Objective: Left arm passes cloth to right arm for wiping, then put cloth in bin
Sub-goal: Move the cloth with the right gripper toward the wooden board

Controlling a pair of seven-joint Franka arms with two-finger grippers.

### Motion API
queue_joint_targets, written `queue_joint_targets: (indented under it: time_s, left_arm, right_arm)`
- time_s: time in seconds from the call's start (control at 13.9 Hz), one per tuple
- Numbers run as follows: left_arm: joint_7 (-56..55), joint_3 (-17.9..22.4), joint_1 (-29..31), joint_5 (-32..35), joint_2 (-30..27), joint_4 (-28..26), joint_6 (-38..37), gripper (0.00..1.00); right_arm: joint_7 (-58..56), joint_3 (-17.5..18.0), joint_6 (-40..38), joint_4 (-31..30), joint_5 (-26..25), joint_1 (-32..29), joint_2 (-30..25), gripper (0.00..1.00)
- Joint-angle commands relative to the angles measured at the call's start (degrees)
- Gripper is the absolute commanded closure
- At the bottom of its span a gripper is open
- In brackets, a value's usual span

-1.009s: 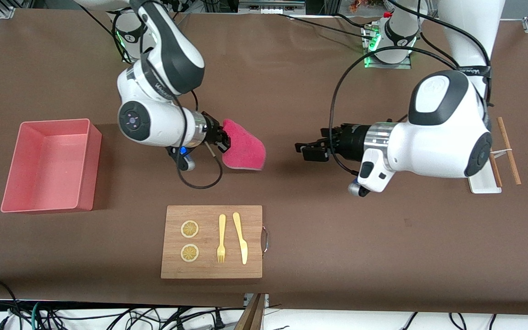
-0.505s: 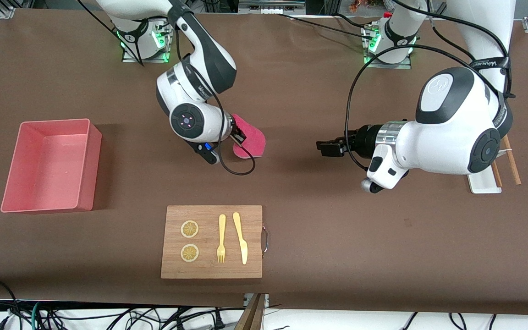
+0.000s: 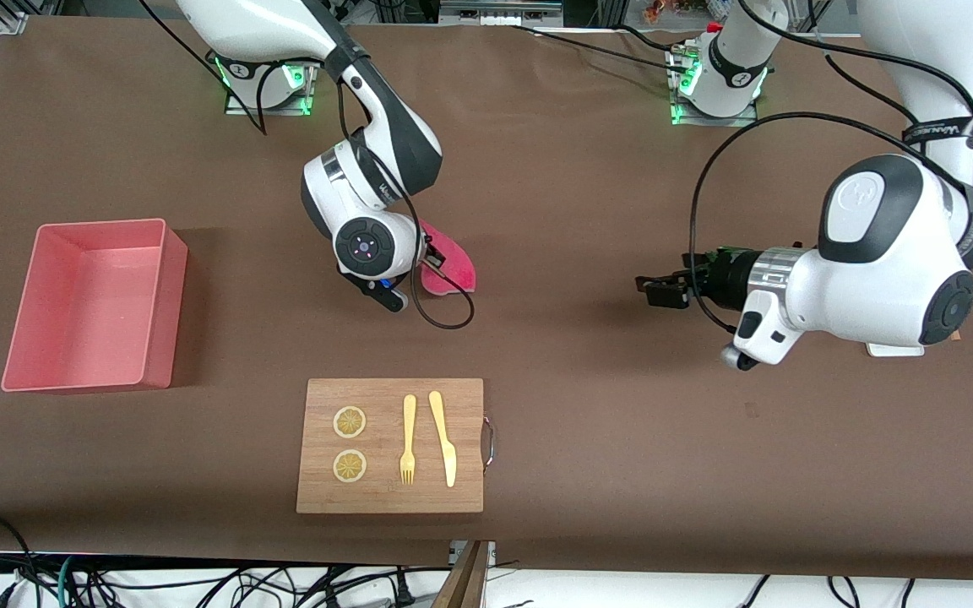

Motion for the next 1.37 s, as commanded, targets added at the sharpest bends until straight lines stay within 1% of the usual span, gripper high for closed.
queue_joint_targets:
  time_s: [0.0,0.22,0.36,0.43,0.5,0.58,0.65,0.72,0.79,0.87,0.94,1.01,1.15,1.23,1.3]
  left_arm:
    - [9.7,-0.3,1.9,8.3,-4.6,-1.7,-2.0,0.00]
    - [10.1,-0.9,1.5,18.5,-11.7,-1.7,-7.6,0.00]
    - [12.4,-1.4,1.1,25.7,-15.4,-1.9,-8.9,0.00]
    - [15.2,-1.5,1.2,28.5,-16.5,-1.9,-8.9,0.00]
    - [17.9,-1.4,1.8,29.2,-17.7,-2.2,-8.9,0.00]
    - [18.9,-1.2,2.6,29.1,-18.7,-2.5,-8.9,0.00]
    - [19.0,-1.3,4.3,29.2,-19.7,-2.7,-8.8,0.00]
    - [19.0,-1.3,4.7,29.2,-21.1,-4.4,-8.5,0.00]
    - [19.0,-1.3,4.7,29.2,-23.6,-8.4,-6.3,0.00]
    - [19.1,-1.3,4.7,29.3,-26.5,-13.8,-2.1,0.00]
    - [20.4,-1.3,4.7,29.6,-28.2,-17.5,1.4,0.00]
    - [21.6,-1.3,4.6,29.5,-27.5,-17.3,2.8,0.00]
    - [21.8,-1.3,4.4,29.4,-24.3,-12.4,2.8,0.00]
    - [21.7,-1.3,4.3,28.8,-23.1,-10.3,2.7,0.00]
    - [22.0,-1.3,4.0,28.9,-22.6,-9.3,2.7,0.00]
  right_arm:
    - [-12.0,-1.1,-7.3,-0.6,-3.2,-2.1,-2.1,1.00]
    - [-22.6,-6.6,-14.3,-0.6,-3.3,-2.2,-5.4,1.00]
    - [-25.3,-9.7,-17.1,-0.6,-3.4,-2.2,-6.8,1.00]
    - [-25.6,-10.8,-18.2,-0.4,-4.7,-2.1,-7.2,1.00]
    - [-26.4,-11.1,-18.8,-0.4,-7.2,-2.2,-7.6,1.00]
    - [-29.7,-12.3,-19.0,-0.4,-10.2,-2.2,-7.6,1.00]
    - [-33.9,-13.9,-19.1,-0.4,-12.1,-2.2,-7.6,1.00]
    - [-37.6,-16.0,-19.0,-0.4,-13.4,-2.3,-7.4,1.00]
    - [-40.9,-17.8,-18.5,-0.5,-14.3,-2.4,-6.8,1.00]
    - [-42.9,-18.8,-17.3,-0.5,-15.4,-2.5,-5.4,1.00]
    - [-43.1,-18.8,-15.5,-0.5,-15.7,-2.9,-4.2,1.00]
    - [-43.0,-18.8,-13.7,-0.6,-15.3,-3.0,-2.9,1.00]
    - [-42.2,-18.4,-9.7,-0.7,-14.4,-2.5,-0.8,1.00]
    - [-41.3,-18.4,-7.8,-0.7,-12.7,-2.4,0.2,1.00]
    - [-39.6,-18.3,-5.8,-0.7,-9.7,-2.1,1.0,1.00]
